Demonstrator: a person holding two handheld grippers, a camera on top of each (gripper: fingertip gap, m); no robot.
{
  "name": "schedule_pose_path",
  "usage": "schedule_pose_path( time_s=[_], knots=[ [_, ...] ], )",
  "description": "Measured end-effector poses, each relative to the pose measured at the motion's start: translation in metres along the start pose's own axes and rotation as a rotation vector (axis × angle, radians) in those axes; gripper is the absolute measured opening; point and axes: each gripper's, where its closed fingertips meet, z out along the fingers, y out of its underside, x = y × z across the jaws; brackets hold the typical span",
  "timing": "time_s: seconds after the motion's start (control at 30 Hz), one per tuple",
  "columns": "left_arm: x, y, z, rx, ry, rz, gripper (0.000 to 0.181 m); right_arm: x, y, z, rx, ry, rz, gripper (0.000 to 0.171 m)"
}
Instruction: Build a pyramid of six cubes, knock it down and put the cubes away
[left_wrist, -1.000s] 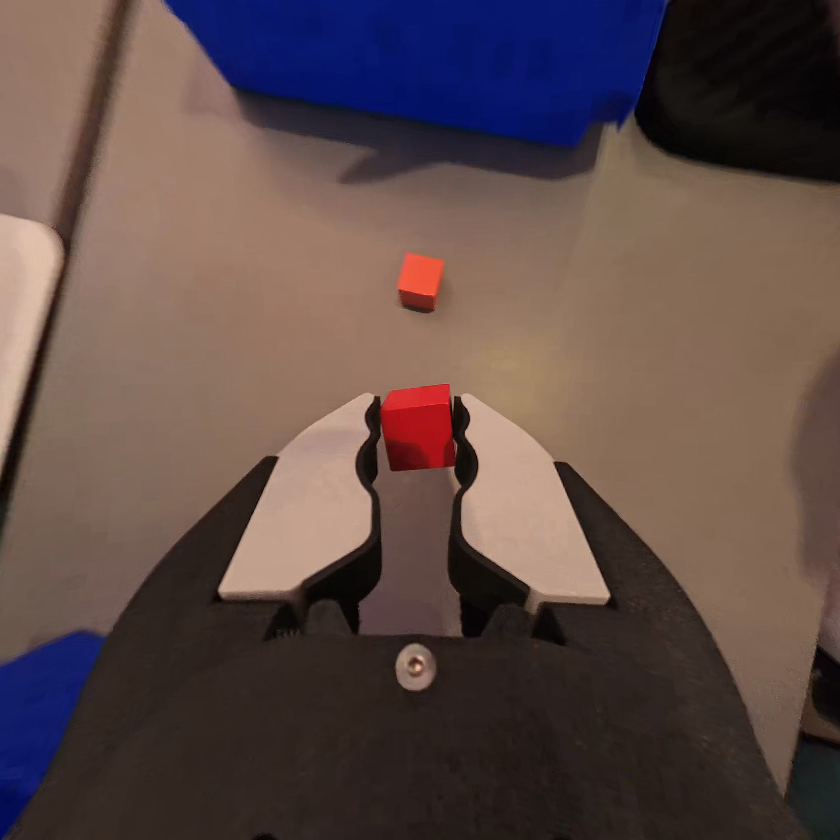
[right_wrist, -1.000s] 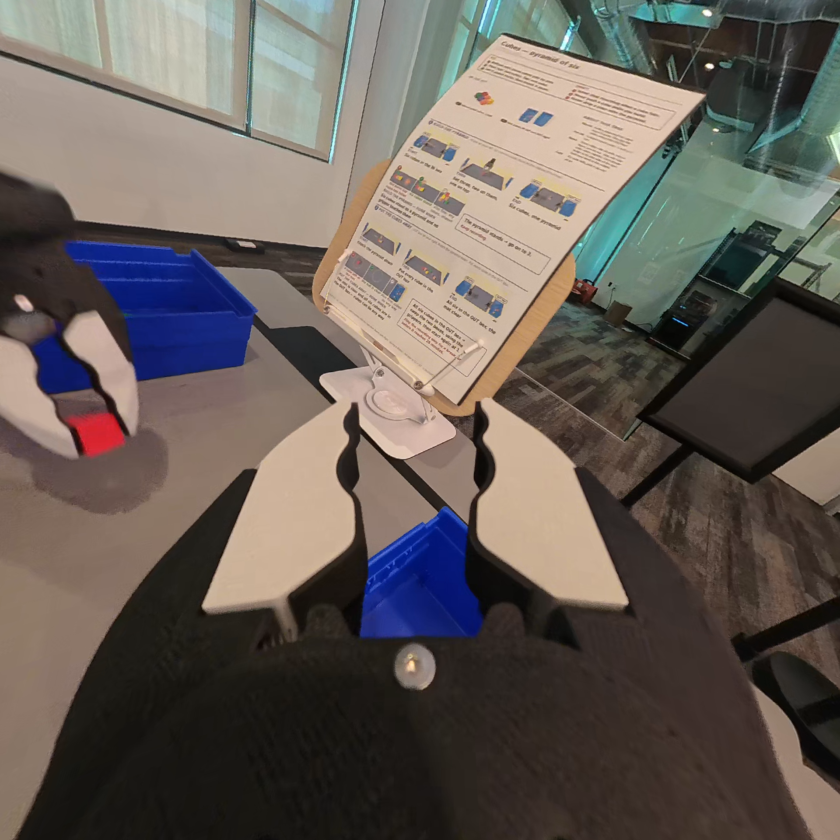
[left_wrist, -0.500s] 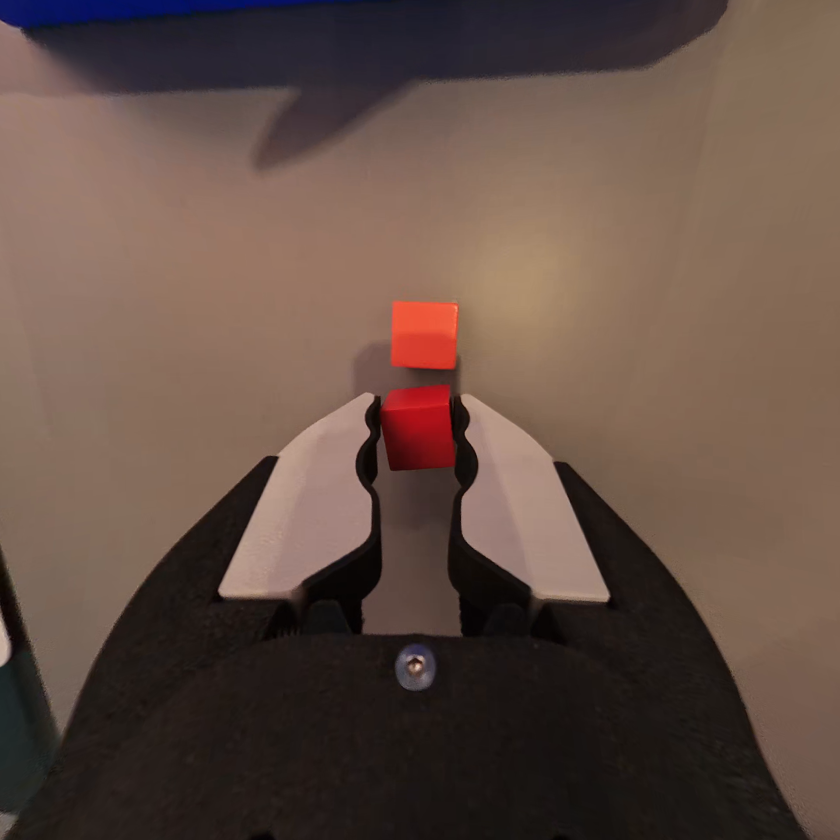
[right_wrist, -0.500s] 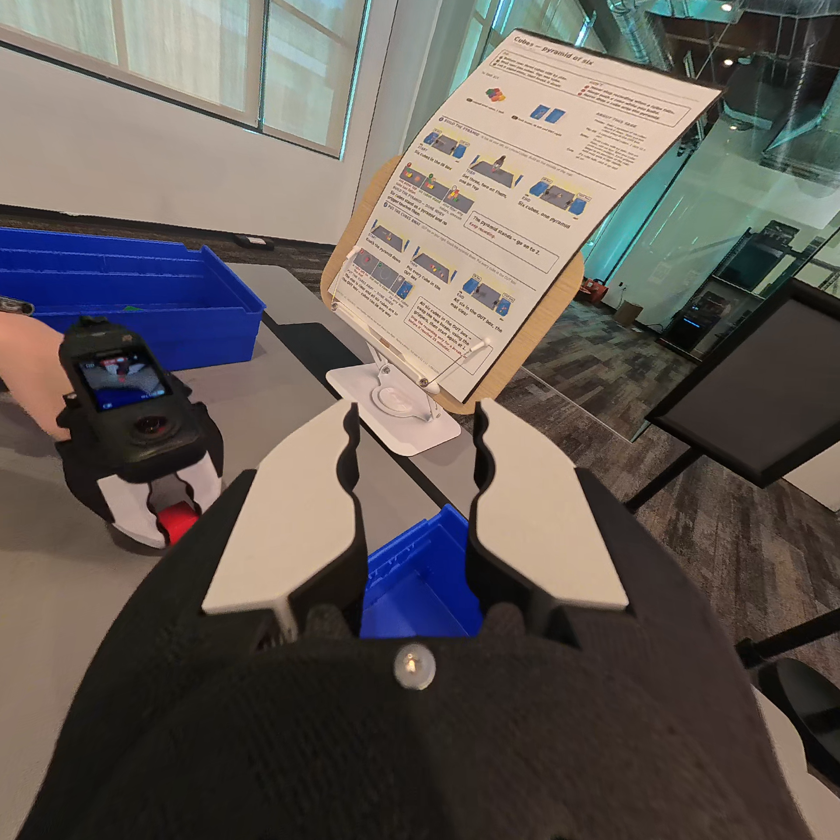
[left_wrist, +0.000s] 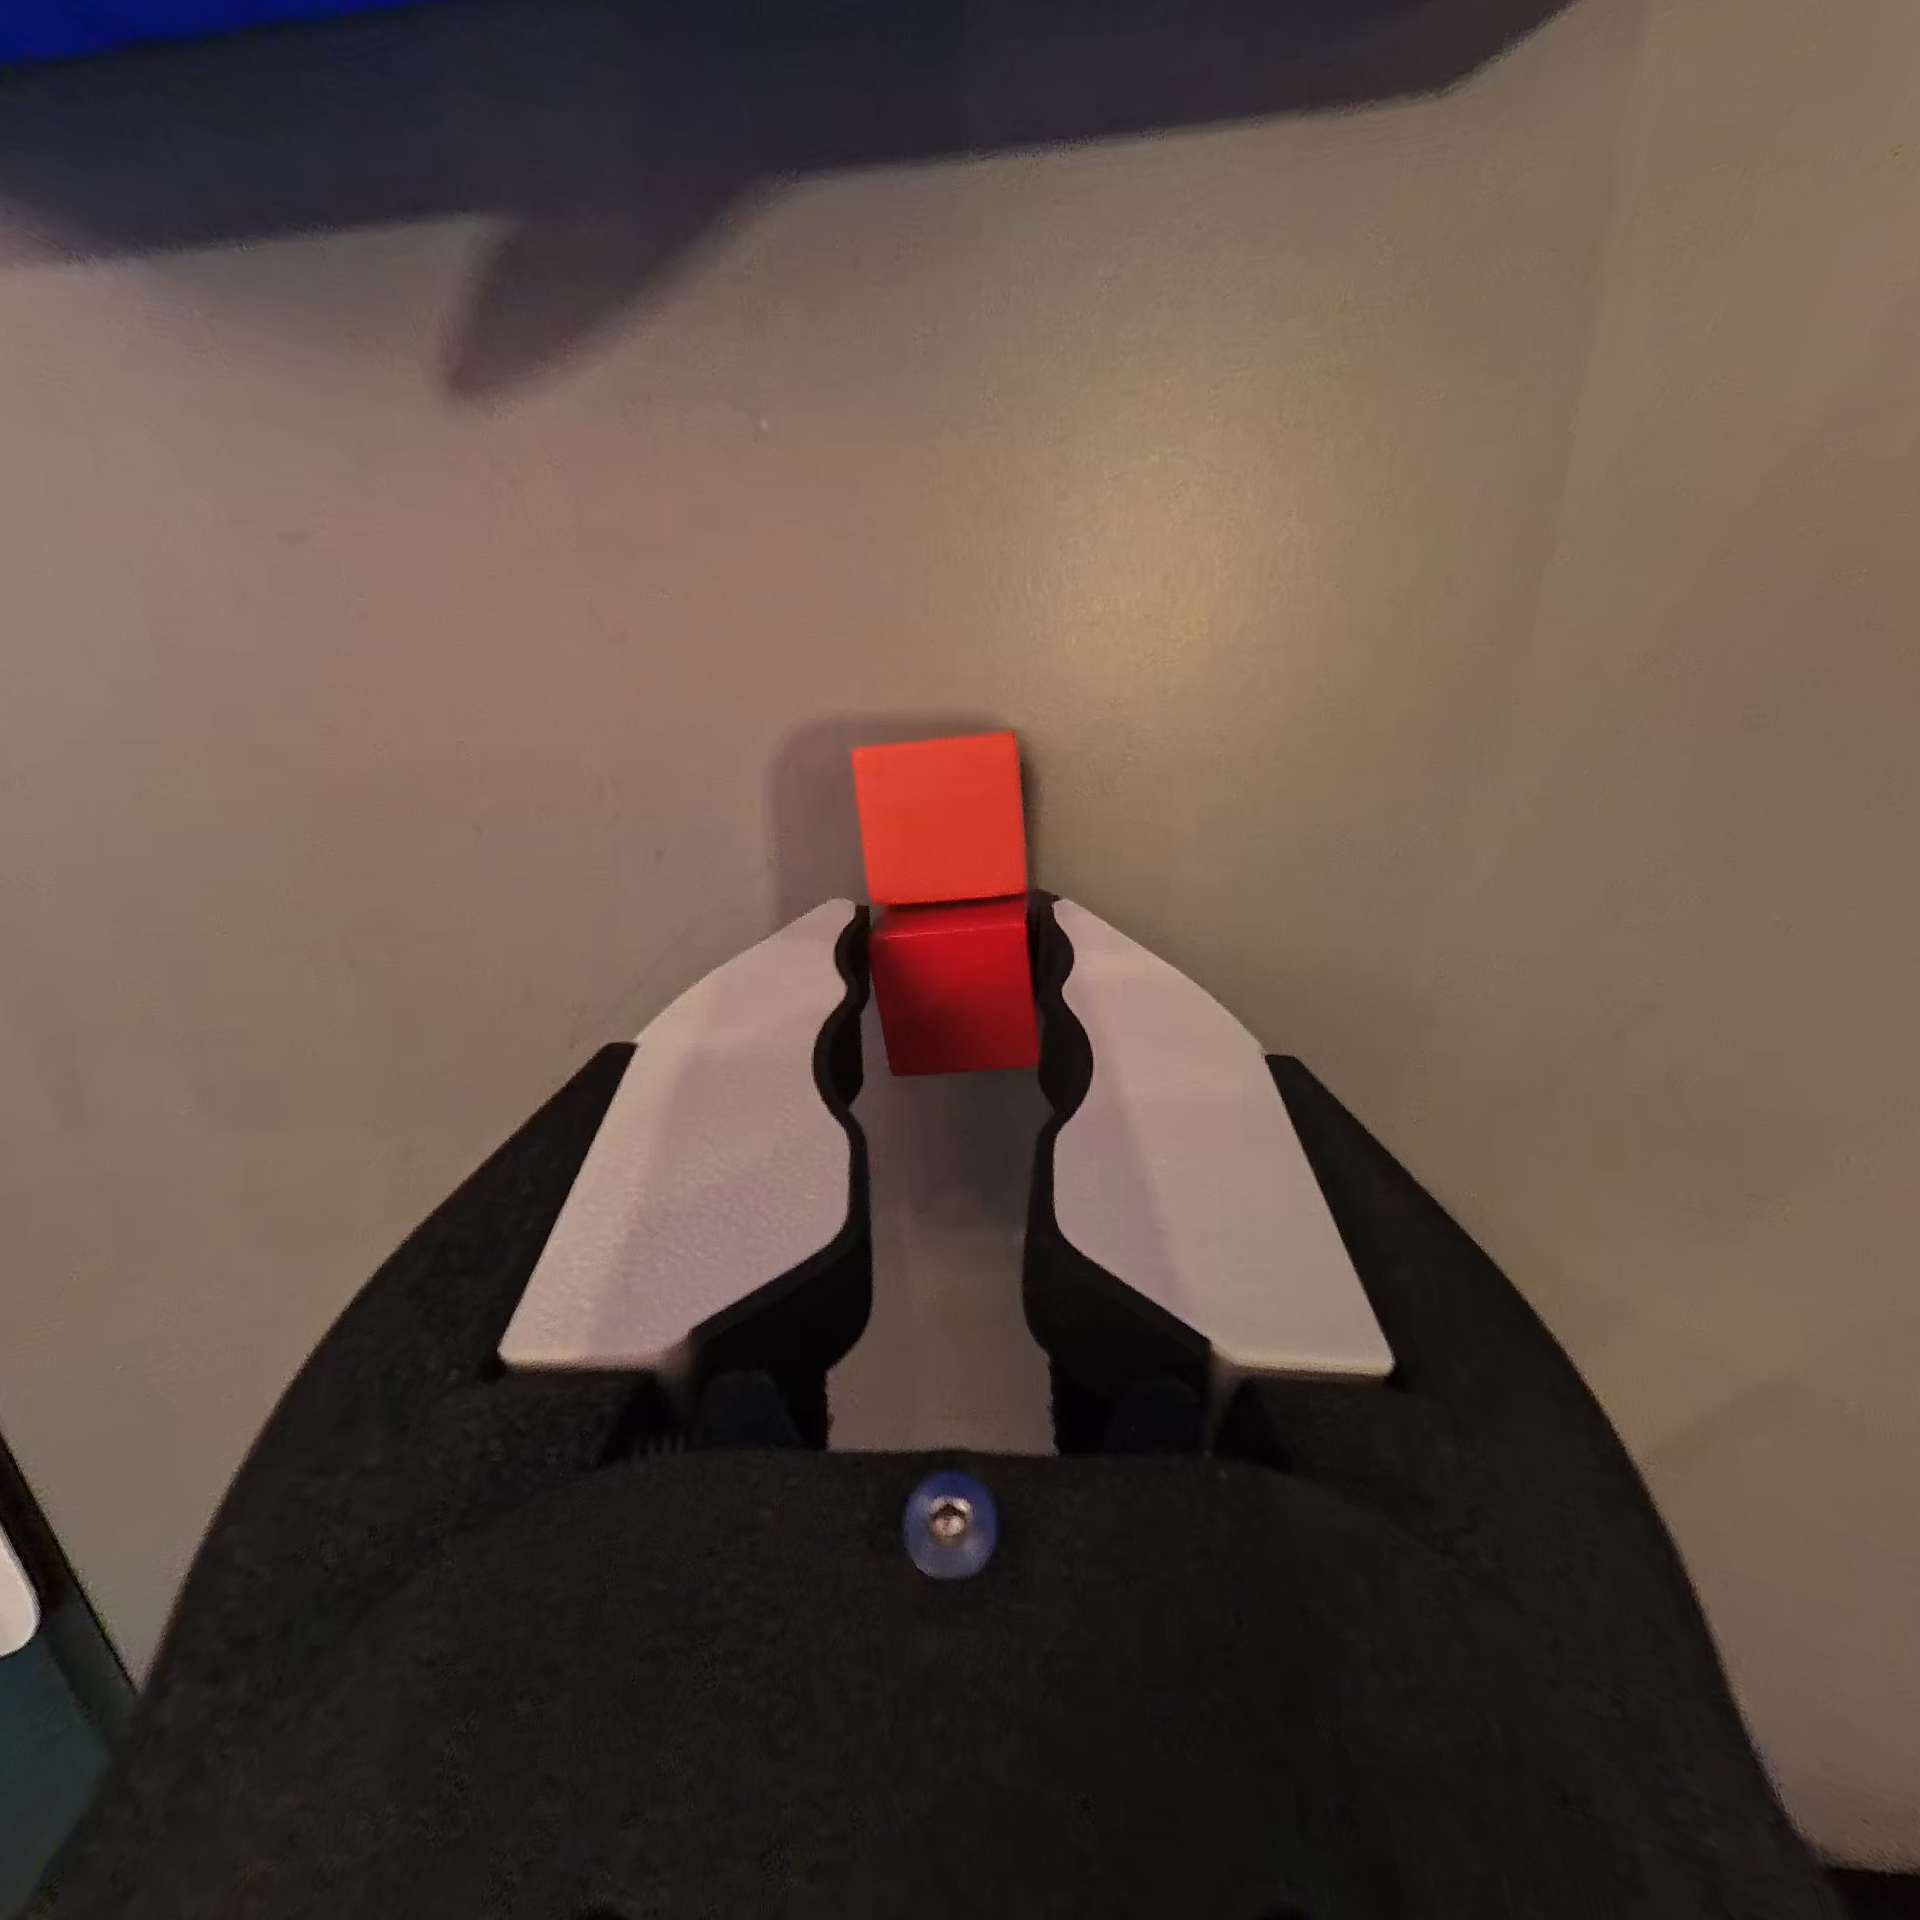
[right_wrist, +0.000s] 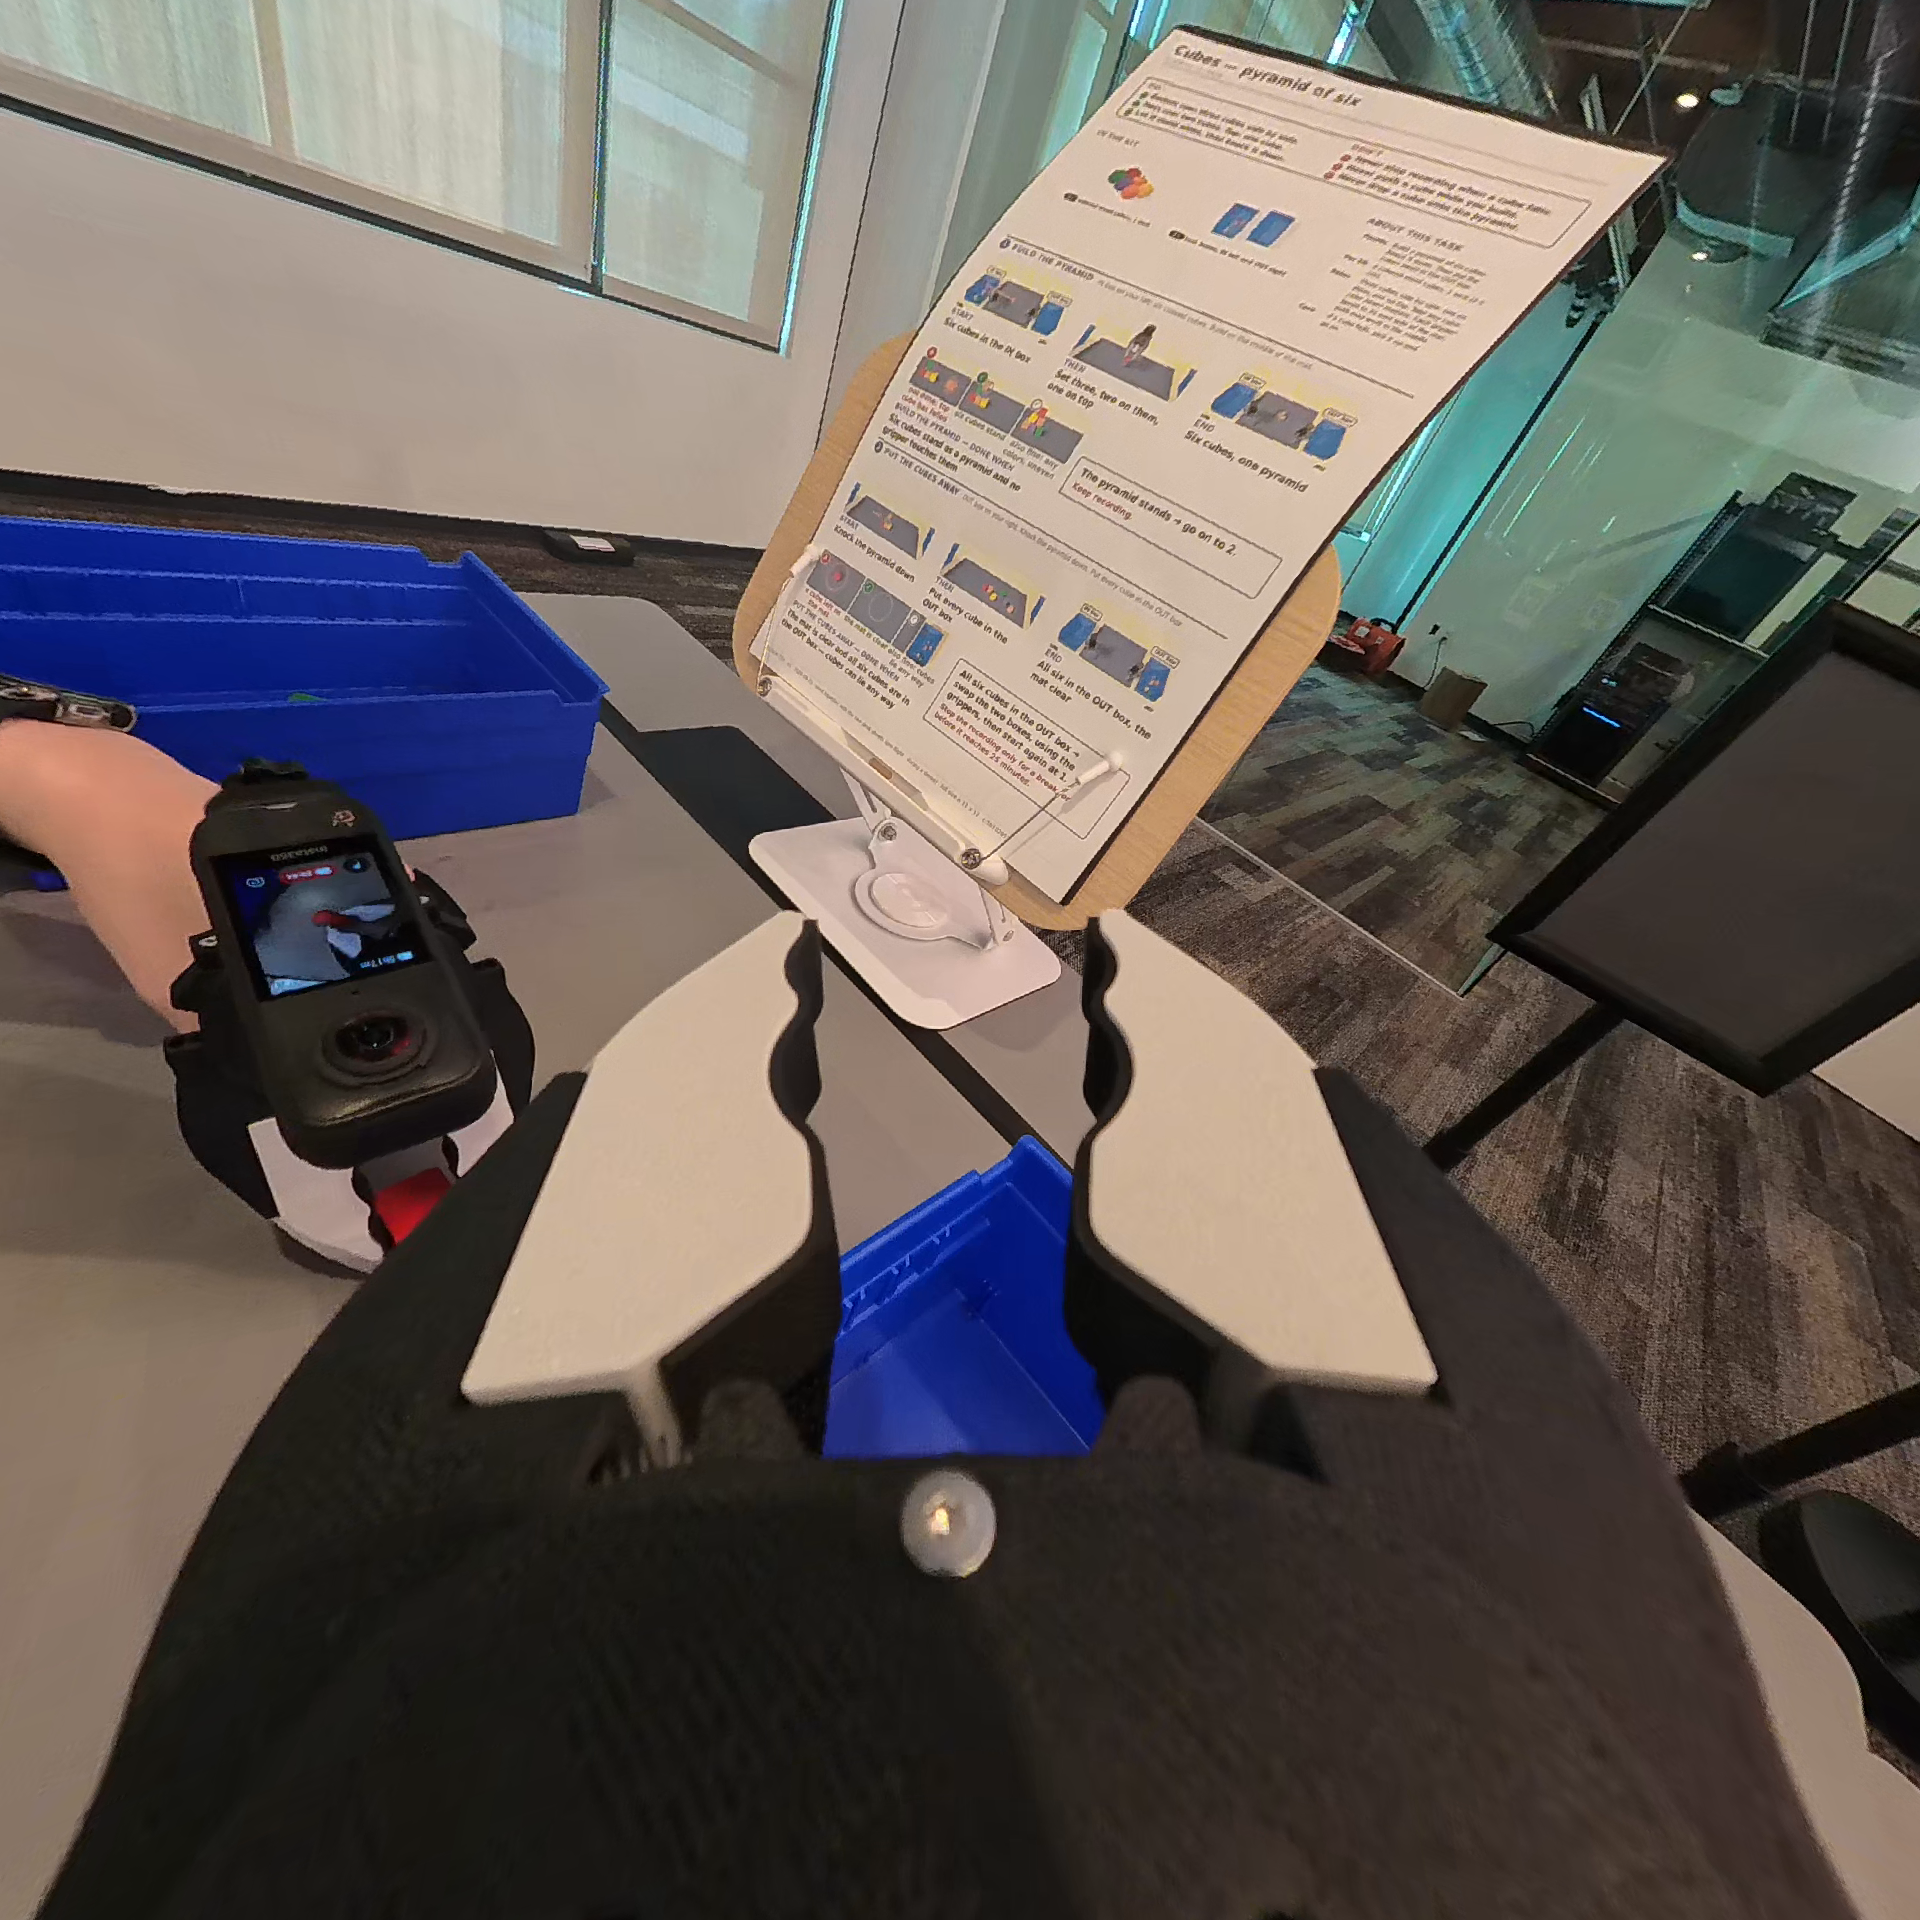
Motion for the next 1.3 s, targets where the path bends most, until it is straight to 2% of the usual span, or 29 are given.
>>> schedule_pose_path(
  time_s=[0.33, 0.4, 0.5, 0.67, 1.3],
  knots=[
    [-0.002, 0.002, 0.006, -0.016, 0.026, -0.018, 0.03, 0.0, 0.003, 0.002, -0.01, -0.002, 0.001, 0.049],
    [-0.005, 0.003, 0.005, -0.018, -0.006, -0.01, 0.042, 0.0, 0.004, 0.003, -0.013, -0.003, 0.002, 0.049],
    [-0.002, 0.004, 0.0, 0.01, -0.012, -0.006, 0.045, 0.001, 0.005, 0.003, -0.017, -0.003, 0.004, 0.049],
    [-0.001, 0.008, -0.005, 0.034, -0.026, -0.019, 0.028, 0.0, 0.006, 0.005, -0.025, -0.008, 0.003, 0.049],
    [-0.001, 0.001, 0.001, 0.031, -0.013, 0.0, 0.028, -0.006, 0.016, 0.013, -0.078, -0.027, -0.014, 0.049]
  ],
)
